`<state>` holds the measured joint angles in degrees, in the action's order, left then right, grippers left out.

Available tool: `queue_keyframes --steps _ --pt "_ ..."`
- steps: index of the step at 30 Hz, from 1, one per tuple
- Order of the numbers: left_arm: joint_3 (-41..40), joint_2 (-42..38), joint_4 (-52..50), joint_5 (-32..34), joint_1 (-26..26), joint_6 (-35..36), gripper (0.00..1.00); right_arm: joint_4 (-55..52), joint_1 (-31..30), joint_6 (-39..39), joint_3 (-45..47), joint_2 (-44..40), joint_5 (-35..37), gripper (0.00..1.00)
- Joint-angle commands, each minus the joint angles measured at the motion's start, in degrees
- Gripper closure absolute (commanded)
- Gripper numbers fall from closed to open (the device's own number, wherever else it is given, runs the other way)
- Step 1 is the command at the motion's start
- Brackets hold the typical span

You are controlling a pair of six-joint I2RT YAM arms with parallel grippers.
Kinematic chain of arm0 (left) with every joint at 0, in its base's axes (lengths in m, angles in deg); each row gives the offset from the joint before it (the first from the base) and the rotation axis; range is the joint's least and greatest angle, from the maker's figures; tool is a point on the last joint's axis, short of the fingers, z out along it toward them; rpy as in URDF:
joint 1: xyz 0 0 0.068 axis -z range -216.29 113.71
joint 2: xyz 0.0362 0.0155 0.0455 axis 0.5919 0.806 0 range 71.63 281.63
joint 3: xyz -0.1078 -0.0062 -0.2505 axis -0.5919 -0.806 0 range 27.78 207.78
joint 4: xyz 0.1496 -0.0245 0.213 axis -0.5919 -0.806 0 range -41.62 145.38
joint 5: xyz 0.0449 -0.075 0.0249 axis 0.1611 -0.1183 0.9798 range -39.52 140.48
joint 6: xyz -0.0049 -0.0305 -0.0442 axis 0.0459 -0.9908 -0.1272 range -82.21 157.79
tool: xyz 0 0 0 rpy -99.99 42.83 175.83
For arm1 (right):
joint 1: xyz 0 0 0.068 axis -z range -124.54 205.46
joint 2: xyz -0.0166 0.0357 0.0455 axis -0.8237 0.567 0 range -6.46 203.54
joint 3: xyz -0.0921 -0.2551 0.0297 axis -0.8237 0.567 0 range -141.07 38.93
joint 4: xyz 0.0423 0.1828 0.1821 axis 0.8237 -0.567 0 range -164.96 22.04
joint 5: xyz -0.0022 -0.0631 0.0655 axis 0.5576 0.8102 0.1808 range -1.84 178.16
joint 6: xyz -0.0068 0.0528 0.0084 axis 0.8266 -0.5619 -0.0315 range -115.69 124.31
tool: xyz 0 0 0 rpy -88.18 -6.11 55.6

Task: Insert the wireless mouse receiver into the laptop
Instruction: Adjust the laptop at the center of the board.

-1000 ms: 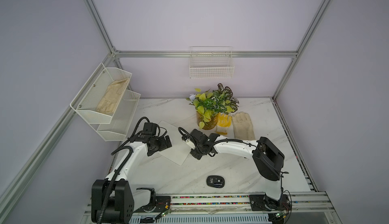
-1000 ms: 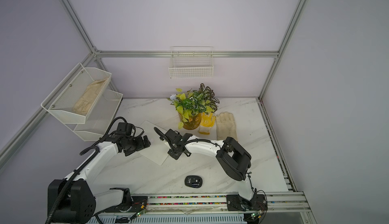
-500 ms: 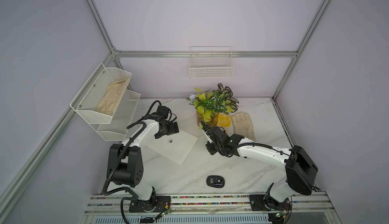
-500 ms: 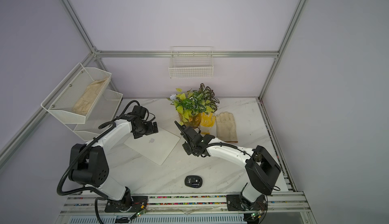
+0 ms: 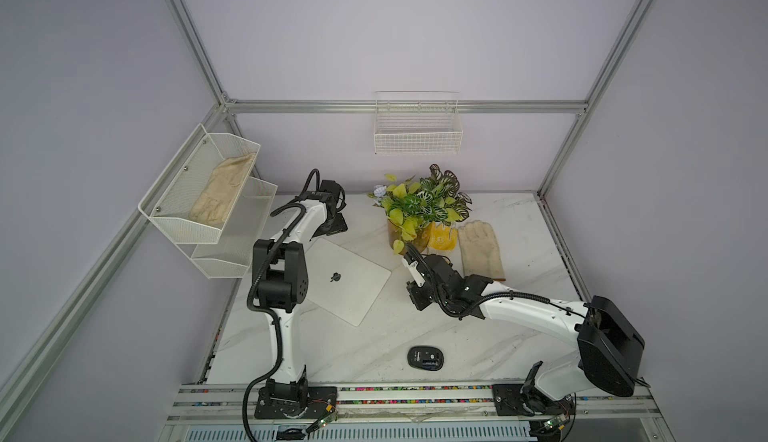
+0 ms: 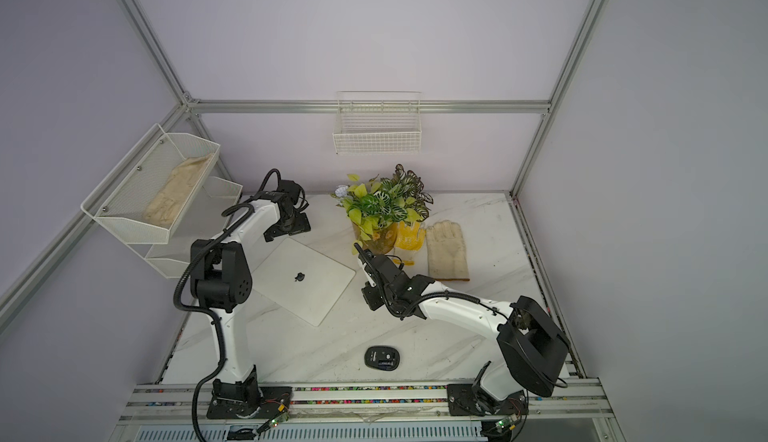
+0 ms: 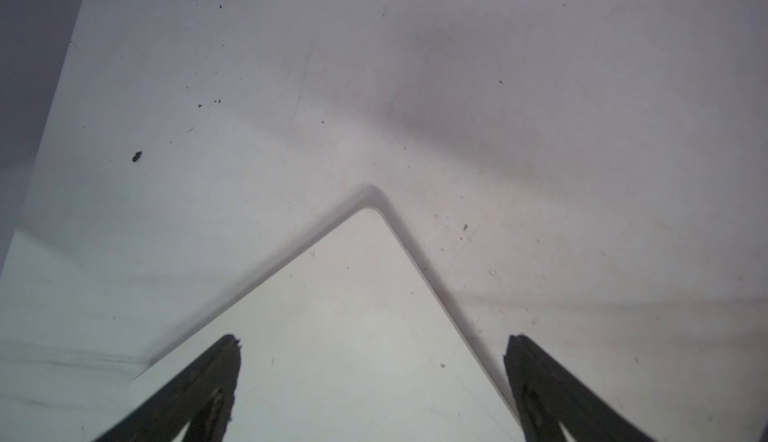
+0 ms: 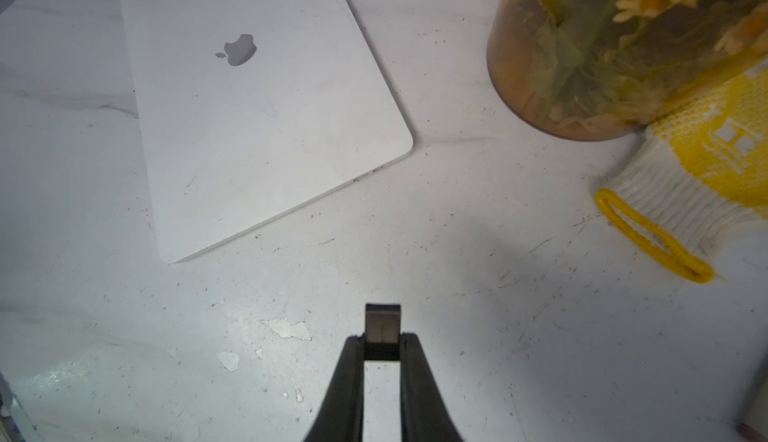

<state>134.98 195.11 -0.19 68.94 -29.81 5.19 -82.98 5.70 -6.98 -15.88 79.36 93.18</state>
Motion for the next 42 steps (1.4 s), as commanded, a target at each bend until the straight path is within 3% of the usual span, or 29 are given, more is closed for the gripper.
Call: queue_keyframes --steps 1,6,11,24,42 --pt "7.30 6.83 -4.66 1.43 -1.79 -3.05 0.00 3.72 0.31 1.12 0.28 -1.16 -2.02 0.87" --pt "11.14 11.78 -3.71 -0.31 -4.11 -3.22 0.01 4.40 0.31 2.11 0.58 -0.94 -2.69 0.87" --pt "11.21 13.82 -2.07 -6.61 -6.77 -1.75 0.07 4.96 0.27 2.25 0.56 0.28 -3.36 0.87" --pt "-3.38 8.66 0.06 -11.19 -5.63 -2.69 0.20 5.36 0.39 3.46 -0.48 0.12 -1.93 0.87" --pt "-22.41 -3.76 7.16 -16.07 3.67 -5.57 0.23 1.69 0.83 0.63 1.11 -1.36 -1.32 0.85"
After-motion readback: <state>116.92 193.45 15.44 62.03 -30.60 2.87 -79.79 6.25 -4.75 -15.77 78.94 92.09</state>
